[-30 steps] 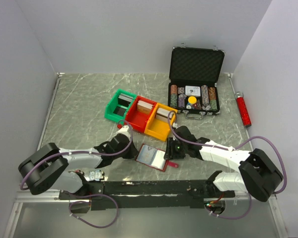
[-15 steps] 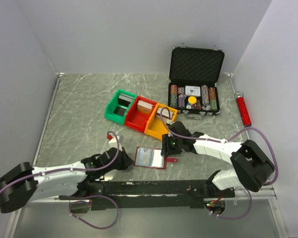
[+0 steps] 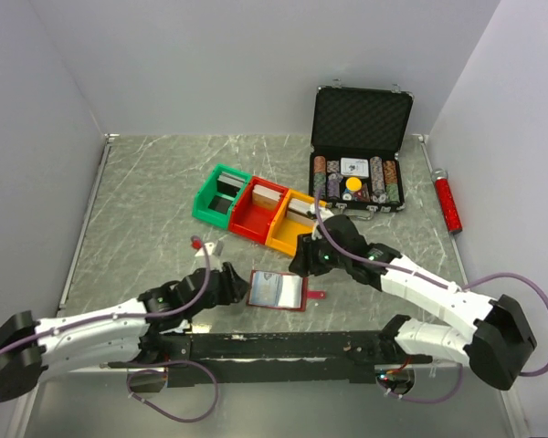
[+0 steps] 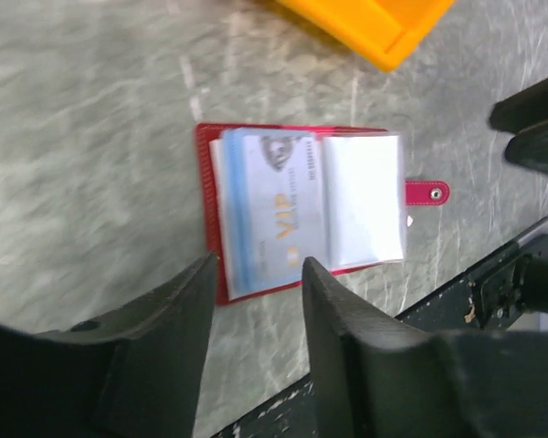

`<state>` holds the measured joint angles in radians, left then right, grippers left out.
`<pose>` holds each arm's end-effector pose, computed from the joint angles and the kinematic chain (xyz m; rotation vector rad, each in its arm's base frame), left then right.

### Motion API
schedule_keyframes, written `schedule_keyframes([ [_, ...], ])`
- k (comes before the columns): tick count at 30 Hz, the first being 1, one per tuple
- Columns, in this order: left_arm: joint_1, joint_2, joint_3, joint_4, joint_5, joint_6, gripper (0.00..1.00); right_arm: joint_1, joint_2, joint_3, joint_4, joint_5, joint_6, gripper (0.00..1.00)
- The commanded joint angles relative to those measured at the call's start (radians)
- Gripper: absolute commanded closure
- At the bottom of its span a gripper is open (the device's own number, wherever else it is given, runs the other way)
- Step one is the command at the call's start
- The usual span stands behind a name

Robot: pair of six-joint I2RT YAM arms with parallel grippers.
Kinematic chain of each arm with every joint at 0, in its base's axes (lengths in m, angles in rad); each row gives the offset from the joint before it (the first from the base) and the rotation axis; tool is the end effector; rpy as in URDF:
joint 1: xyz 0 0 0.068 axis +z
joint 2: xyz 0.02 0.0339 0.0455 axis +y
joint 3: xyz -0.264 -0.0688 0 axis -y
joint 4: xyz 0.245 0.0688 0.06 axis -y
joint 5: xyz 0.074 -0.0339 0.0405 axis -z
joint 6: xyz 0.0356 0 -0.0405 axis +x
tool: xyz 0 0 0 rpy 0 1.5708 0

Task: Take the credit cards out of the card holder
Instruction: Remove the credit card from the card holder.

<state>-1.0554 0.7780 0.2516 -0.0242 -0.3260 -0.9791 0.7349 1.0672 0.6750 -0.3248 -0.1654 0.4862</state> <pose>0.0916 -0.1386 0.1712 -0.1187 2.2116 -0.8590 0.1624 0.1547 0.2348 -0.3897 2.3841 0.7935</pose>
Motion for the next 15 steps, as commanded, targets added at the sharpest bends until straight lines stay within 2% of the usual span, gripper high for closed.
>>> schedule_keyframes([
  [1, -0.005, 0.139, 0.084, 0.173, 0.070, 0.097, 0.56, 0.023, 0.048, -0.002, 0.153, -0.146, 0.051, 0.47],
  [7, 0.000, 0.300, 0.104, 0.320, 0.116, 0.118, 0.86, 0.027, 0.158, -0.041, 0.311, -0.247, 0.123, 0.52],
  [15, 0.015, 0.420, 0.109, 0.371, 0.134, 0.112, 0.99, 0.057, 0.276, -0.089, 0.415, -0.269, 0.157, 0.52],
])
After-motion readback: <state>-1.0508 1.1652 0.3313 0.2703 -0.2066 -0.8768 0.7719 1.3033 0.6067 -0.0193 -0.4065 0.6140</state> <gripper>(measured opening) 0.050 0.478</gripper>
